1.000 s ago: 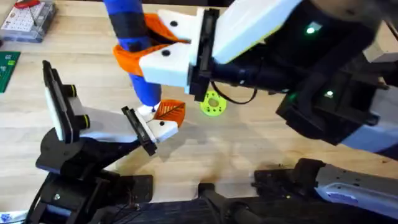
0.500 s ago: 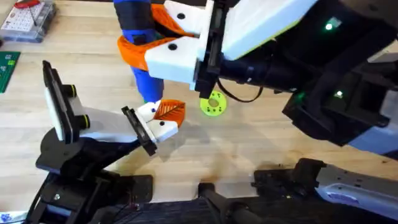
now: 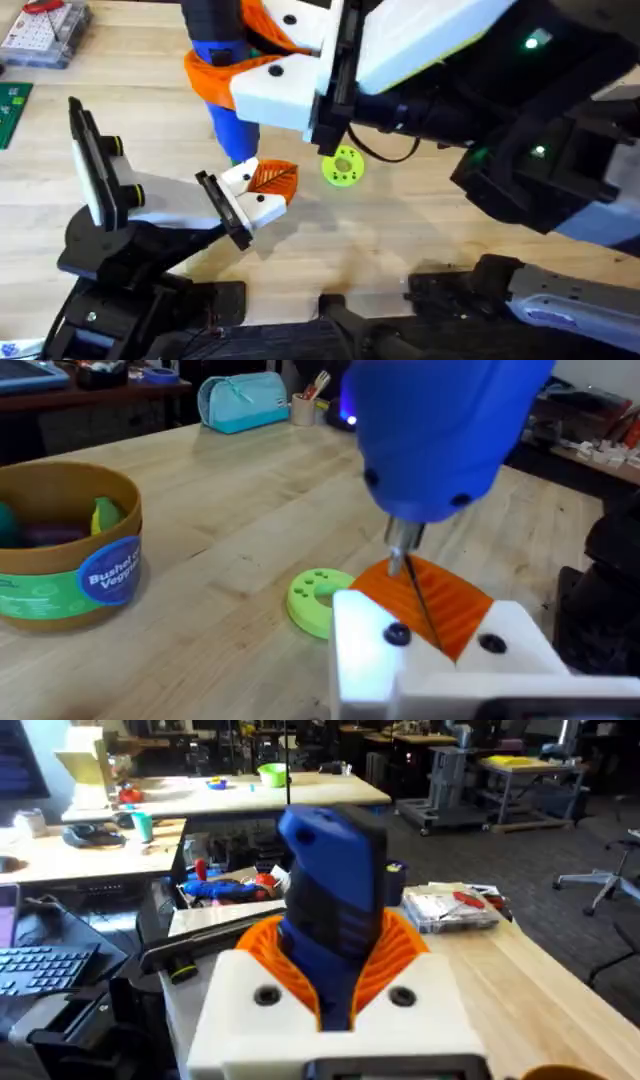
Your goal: Pick up the gripper from the table and insert it into the empty holder that is missing its gripper. Then pick up a screw, insert it into the mounting hole, and use the screwdriver to tighten it. Finally, clean up the table by picking up the vegetable and placing it into the bucket.
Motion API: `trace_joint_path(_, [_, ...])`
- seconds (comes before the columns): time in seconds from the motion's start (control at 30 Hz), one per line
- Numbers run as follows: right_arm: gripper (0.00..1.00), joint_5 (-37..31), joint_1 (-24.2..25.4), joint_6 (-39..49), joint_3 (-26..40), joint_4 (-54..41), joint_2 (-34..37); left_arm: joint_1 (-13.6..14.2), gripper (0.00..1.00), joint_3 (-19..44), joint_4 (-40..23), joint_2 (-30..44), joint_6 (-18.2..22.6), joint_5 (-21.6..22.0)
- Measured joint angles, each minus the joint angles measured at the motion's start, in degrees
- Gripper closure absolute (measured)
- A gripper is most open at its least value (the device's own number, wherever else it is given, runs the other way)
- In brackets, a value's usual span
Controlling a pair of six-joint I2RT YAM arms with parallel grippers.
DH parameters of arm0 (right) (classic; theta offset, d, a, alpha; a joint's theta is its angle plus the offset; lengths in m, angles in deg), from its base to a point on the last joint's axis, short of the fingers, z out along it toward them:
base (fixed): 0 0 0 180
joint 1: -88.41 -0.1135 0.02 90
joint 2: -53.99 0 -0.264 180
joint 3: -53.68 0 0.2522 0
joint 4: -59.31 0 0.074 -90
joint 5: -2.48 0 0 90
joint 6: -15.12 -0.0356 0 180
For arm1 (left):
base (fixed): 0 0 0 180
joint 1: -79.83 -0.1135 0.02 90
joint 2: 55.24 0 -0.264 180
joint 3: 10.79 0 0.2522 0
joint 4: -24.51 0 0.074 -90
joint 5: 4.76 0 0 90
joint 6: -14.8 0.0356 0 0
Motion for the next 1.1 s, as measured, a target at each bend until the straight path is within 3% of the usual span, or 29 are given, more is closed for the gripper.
trace_joint_path(1.1, [0.894,0.0,0.0,-1.6,-0.1,-1.0,1.6,0.0,0.986,0.0,0.0,0.0,0.0,0.0])
